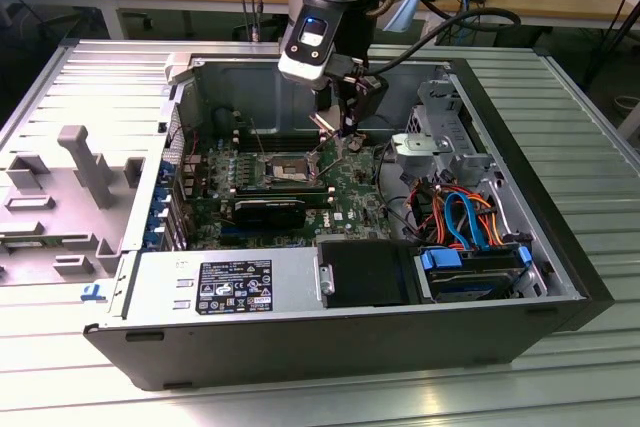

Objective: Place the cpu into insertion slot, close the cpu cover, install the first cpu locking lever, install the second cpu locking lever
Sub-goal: 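Place the cpu into insertion slot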

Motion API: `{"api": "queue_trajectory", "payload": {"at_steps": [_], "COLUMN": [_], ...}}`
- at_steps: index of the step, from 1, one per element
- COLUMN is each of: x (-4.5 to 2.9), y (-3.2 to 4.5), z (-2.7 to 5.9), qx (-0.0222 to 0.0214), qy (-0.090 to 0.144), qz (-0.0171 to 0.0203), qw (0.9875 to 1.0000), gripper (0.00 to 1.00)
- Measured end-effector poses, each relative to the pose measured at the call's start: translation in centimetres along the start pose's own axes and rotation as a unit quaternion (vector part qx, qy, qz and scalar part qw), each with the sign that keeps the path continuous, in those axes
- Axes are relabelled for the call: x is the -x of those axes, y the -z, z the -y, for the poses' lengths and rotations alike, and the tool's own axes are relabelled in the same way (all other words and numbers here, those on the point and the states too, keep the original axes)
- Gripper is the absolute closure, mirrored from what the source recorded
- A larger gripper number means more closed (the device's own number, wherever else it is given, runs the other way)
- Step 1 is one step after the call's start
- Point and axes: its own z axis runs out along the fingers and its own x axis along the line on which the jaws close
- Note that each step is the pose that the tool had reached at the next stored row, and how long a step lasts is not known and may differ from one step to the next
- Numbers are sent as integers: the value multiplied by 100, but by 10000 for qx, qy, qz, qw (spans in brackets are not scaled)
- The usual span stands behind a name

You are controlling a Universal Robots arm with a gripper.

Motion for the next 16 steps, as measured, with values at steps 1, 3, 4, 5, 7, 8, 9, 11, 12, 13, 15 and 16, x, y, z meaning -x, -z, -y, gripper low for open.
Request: {"api": "queue_trajectory", "payload": {"at_steps": [1, 3, 4, 5, 7, 8, 9, 11, 12, 13, 15, 16], "x": [0, 0, 0, 0, 0, 0, 0, 0, 0, 0, 0, 0], "y": [0, 0, 0, 0, 0, 0, 0, 0, 0, -1, -1, -1], "z": [0, 0, 0, 0, 0, 0, 0, 0, 0, 0, 0, 0], "qx": [0, 1, 1, 1, 1, 2, 3, 3, 3, 3, 4, 4], "qy": [-13, -35, -49, -62, -84, -103, -128, -145, -160, -177, -207, -215], "qz": [1, 3, 4, 6, 7, 9, 11, 13, 14, 16, 18, 19], "qw": [10000, 10000, 10000, 10000, 10000, 9999, 9999, 9999, 9999, 9998, 9998, 9998], "gripper": [45, 45, 45, 45, 45, 45, 45, 45, 45, 45, 45, 45]}}
